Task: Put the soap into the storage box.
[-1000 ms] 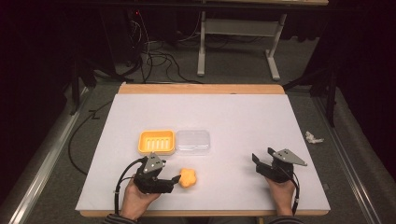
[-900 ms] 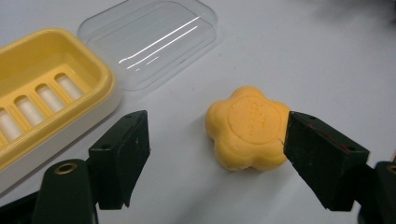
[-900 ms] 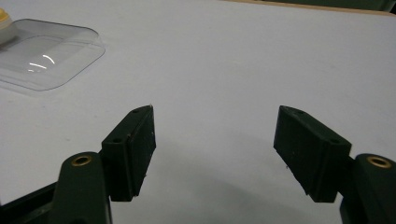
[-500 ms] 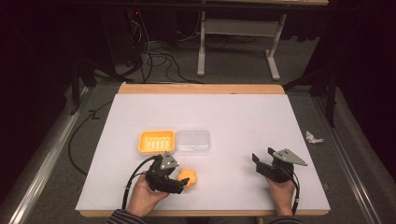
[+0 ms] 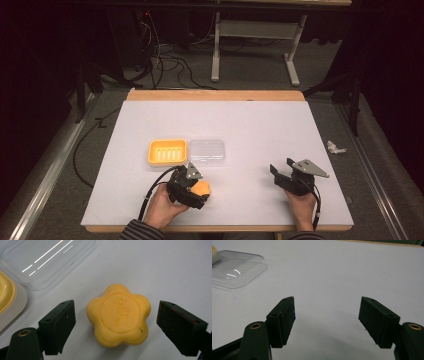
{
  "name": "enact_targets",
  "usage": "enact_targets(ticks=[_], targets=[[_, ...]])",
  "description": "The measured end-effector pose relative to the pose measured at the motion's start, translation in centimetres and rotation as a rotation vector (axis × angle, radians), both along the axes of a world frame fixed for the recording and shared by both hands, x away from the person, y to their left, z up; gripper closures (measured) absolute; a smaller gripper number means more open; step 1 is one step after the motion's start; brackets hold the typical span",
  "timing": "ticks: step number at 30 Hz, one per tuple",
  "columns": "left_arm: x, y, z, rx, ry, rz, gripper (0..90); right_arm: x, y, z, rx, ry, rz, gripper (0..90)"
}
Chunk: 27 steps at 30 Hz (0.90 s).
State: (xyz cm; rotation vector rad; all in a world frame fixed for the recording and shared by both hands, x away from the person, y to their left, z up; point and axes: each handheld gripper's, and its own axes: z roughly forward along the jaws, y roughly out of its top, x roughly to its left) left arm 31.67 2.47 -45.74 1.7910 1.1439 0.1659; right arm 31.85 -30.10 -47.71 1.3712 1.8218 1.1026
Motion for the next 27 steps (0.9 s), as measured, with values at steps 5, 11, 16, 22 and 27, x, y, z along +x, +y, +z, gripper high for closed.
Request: enact_targets(ticks=[5, 11, 16, 22, 27], targets=[[0.2, -0.5, -0.5, 0.027, 0.008, -0.007, 15.8, 0.0, 0.0, 0.0, 0.002, 0.002, -0.001, 30.1], [0.3, -1.1, -1.1, 0.051, 0.016, -0.014, 15.7, 0.0, 0.0, 0.0, 0.001, 0.003, -0.001, 30.1], [0.4, -1.4, -1.7, 0.103, -0.001, -0.013, 16.7, 0.0, 0.0, 0.0, 0.002, 0.004, 0.000, 30.2], [0.6, -1.7, -2.3, 0.123, 0.010, -0.008, 19.0, 0.0, 0.0, 0.0, 0.004, 0.011, 0.000, 30.1], [0.8, -1.7, -2.3, 0.091, 0.034, 0.000, 22.0, 0.1, 0.0, 0.0, 0.003, 0.011, -0.002, 30.1]])
